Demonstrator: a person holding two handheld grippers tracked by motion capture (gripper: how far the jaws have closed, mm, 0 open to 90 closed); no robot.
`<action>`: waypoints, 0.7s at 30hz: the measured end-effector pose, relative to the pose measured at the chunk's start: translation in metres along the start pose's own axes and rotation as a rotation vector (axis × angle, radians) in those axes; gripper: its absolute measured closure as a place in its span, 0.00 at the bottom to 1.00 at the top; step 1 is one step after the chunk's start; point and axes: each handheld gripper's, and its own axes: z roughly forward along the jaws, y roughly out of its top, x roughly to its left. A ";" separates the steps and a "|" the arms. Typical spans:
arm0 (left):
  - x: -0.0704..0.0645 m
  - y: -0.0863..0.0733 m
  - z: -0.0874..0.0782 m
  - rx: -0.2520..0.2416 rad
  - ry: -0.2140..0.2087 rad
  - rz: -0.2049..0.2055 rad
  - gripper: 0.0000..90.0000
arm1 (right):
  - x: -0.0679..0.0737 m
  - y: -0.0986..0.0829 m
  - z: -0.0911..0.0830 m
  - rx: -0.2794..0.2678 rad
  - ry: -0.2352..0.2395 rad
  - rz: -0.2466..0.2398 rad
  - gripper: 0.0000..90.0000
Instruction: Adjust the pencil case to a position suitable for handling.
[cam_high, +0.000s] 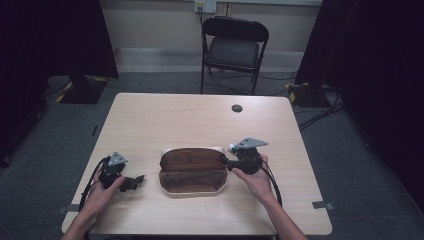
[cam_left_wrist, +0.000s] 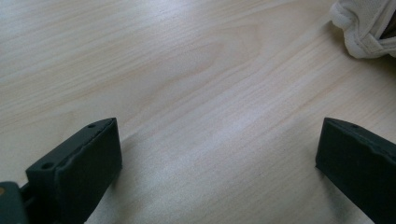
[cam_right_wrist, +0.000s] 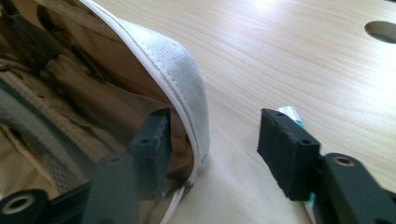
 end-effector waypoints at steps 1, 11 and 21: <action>0.000 0.000 0.000 0.000 0.000 0.000 0.00 | 0.000 -0.001 -0.003 -0.005 0.002 0.001 0.46; 0.000 0.000 0.000 0.000 0.000 0.000 0.00 | -0.021 -0.013 -0.024 -0.018 -0.037 0.042 0.44; 0.000 0.000 0.000 0.000 0.000 0.000 0.00 | -0.056 -0.023 -0.016 0.015 -0.119 0.066 0.50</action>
